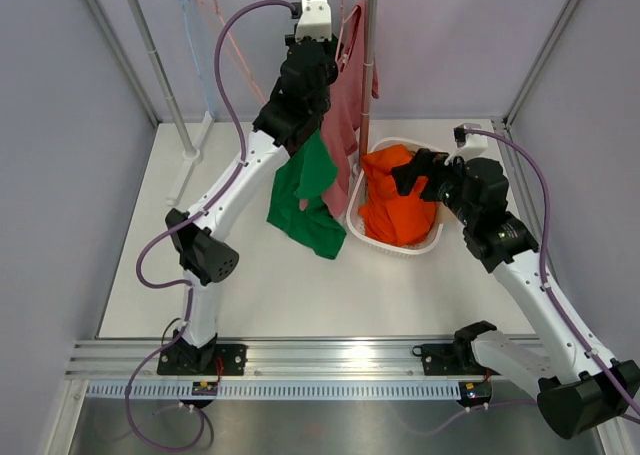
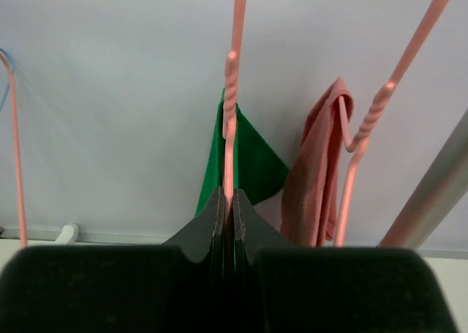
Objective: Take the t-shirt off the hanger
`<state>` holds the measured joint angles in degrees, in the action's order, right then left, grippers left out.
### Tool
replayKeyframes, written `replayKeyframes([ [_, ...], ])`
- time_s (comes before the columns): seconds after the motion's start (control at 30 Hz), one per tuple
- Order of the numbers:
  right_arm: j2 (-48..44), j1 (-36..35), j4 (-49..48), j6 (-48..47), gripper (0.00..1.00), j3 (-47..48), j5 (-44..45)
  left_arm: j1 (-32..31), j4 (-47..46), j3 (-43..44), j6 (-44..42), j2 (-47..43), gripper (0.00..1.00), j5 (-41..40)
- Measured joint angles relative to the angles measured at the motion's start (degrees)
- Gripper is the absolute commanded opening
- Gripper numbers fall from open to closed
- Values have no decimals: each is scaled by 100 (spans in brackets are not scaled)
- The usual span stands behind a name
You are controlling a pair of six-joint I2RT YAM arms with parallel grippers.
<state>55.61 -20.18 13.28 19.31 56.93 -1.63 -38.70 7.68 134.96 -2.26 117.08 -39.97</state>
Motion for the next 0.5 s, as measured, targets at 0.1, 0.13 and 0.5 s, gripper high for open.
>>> replayKeyframes([
  [0.1, 2, 0, 2, -2, 99, 0, -15, 0, -168, -46, -321, -15, 0, -87],
  [0.13, 7, 0, 0, -2, 99, 0, -28, 0, -216, -59, -437, -28, 0, -107],
  [0.5, 103, 0, 9, -46, 100, 0, -107, -87, -892, -560, -1377, -1003, 0, -337],
])
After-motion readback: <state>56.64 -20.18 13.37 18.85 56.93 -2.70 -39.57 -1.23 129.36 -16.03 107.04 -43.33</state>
